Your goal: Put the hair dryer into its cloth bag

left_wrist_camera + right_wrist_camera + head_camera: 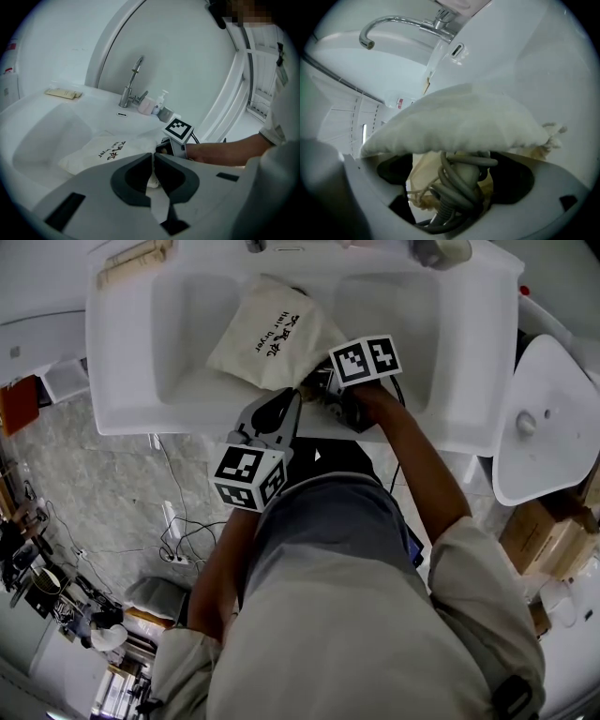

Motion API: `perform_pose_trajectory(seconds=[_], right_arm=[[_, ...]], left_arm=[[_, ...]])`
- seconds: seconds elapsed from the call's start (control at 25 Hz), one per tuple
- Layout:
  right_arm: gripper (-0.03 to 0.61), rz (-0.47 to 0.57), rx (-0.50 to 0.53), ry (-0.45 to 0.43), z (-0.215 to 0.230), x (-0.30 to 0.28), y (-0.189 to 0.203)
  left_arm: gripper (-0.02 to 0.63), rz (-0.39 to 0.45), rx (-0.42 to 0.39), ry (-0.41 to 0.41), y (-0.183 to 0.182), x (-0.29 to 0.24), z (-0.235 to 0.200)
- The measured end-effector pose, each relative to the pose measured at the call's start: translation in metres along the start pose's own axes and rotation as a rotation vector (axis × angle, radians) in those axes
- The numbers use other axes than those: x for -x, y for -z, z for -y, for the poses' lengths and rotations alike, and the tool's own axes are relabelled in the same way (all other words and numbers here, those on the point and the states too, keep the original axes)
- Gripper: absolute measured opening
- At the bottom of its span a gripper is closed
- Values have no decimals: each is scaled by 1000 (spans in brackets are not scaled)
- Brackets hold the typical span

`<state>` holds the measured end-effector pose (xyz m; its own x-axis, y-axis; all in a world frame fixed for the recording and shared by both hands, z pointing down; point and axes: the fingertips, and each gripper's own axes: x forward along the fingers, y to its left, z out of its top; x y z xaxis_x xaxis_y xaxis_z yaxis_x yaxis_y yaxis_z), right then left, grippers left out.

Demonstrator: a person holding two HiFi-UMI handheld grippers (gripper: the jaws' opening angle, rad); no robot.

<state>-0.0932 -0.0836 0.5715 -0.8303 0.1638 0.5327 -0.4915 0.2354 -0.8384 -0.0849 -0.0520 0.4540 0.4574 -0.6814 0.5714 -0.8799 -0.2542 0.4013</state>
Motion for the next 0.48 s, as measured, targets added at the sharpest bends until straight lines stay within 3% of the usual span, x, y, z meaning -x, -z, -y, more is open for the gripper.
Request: perform_pose_trajectory(seconds=[0.28, 0.48], right_arm=[[495, -2, 50, 94, 9, 28, 2], [495, 17, 49, 83, 9, 44, -2]], left_arm=[[25, -19, 4, 0, 4, -7, 9], [25, -18, 15, 2, 5, -14, 12]])
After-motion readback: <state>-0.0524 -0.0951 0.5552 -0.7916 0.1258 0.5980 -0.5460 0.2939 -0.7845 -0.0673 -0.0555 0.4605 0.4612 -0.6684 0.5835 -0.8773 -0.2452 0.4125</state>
